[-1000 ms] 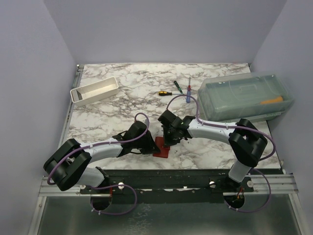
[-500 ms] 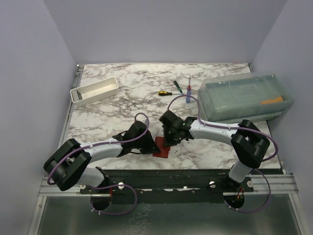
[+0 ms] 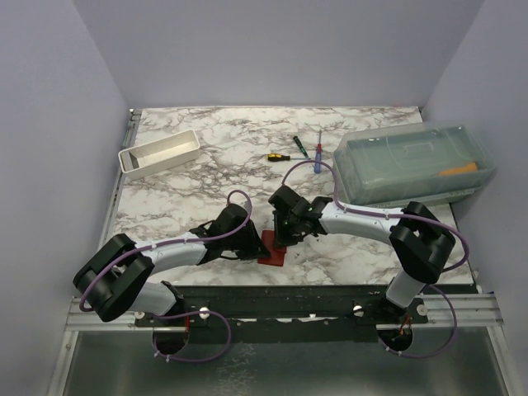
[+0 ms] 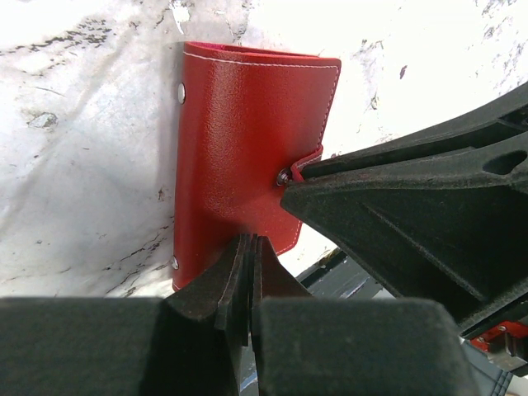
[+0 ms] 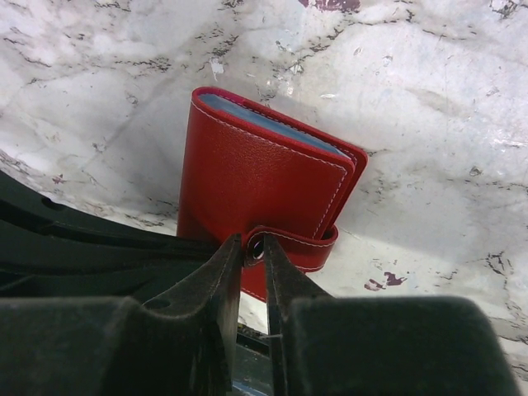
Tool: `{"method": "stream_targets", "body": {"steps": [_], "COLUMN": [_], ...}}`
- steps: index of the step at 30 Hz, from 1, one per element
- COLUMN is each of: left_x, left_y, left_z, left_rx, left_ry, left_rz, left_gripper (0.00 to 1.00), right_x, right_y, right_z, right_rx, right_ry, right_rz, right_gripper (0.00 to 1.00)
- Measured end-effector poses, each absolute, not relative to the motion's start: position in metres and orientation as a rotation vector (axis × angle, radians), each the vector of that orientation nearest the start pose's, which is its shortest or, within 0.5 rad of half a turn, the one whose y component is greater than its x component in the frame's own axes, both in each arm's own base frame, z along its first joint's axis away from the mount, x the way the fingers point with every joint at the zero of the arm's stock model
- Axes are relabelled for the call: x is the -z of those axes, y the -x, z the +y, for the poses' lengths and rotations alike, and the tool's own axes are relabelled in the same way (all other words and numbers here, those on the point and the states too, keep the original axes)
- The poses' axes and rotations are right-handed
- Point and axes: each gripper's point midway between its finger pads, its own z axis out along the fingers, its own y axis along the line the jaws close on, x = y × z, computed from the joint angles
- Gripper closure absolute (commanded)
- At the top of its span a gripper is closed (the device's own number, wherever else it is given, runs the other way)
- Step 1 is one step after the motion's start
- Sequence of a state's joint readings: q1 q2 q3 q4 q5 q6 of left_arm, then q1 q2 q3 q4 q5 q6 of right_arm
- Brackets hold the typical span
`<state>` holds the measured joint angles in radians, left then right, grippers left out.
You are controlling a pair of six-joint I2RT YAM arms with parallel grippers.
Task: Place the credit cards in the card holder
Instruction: Close the card holder at the center of the board.
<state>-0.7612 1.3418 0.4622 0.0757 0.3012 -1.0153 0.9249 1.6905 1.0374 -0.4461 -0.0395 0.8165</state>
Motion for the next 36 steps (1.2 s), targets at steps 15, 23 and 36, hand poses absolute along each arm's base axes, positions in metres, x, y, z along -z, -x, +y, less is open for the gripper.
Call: {"method": "stream_targets", "body": {"steps": [15,23,36], "left_x": [-0.038,-0.039,-0.039], "left_y": [-0.162,-0.162,-0.162], "left_z": [-0.273,-0.273,-0.273], "left_rx": [1.089,1.09,1.088], "left_ry": [0.17,0.169,0.169], "left_rz": [2.673,2.671,2.673], "left_gripper": [0.95,0.95,0.95], "right_x": [-0.038,-0.038,-0.038], "right_y": [-0.191,-0.194,-0.202], "right_z": [0.314,0.312,0.309], "right_rx": [-0.549,-0.539,-0.477], "right_ry": [0.143,0.131,0.098], "right_rz": [2.817,2.814,2.802], "right_gripper": [1.0,1.0,1.0]}}
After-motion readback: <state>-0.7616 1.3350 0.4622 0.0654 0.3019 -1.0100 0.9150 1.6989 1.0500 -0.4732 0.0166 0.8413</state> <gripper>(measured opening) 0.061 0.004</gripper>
